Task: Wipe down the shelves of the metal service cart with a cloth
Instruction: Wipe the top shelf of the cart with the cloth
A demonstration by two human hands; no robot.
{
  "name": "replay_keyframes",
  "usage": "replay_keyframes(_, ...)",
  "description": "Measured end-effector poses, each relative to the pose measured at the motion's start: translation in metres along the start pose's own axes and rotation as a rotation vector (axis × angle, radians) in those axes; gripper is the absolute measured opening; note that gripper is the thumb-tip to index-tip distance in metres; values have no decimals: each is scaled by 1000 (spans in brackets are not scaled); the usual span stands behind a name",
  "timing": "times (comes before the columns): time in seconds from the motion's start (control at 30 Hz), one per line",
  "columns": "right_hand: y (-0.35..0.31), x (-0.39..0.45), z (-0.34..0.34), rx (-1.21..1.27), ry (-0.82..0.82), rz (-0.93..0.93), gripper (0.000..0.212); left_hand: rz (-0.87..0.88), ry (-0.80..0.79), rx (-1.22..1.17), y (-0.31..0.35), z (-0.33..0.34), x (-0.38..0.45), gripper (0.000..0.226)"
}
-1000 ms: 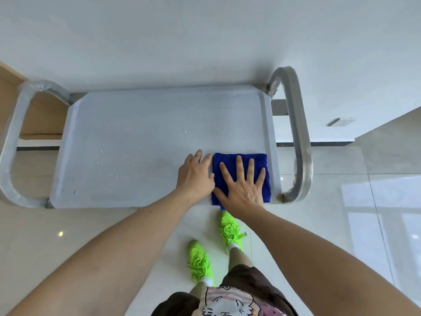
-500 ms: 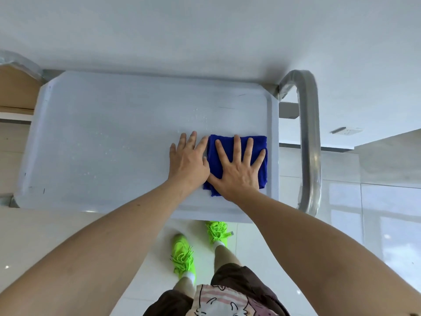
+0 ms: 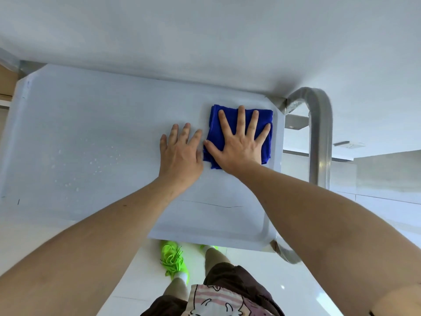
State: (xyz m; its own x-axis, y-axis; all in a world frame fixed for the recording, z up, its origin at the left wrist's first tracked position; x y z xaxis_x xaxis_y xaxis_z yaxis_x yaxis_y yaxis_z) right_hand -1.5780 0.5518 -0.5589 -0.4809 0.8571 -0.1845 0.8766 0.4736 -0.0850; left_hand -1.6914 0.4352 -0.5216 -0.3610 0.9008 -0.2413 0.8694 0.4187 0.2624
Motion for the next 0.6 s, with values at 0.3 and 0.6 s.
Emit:
replay_keyframes(0.3, -3, 35, -8, 2, 21, 19, 90, 74, 74, 13, -1, -3, -19, 42)
replay_keyframes(0.6, 5, -9, -6, -1, -54, 15, 85, 136, 18, 82, -3, -5, -23, 44)
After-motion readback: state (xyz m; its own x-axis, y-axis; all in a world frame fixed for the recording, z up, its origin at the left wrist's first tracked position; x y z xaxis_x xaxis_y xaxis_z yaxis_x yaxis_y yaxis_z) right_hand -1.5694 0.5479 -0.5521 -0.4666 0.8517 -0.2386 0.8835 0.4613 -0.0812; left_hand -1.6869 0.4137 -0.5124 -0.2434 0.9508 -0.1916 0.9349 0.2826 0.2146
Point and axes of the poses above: each hand's wrist, its own x-axis towards the middle knuckle, its own z-axis out of the palm, y = z × x, the point moved 2 cm from there along x, towards the middle knuckle, and after that the axes turned 8 degrees about z, right-handed, at the moved point
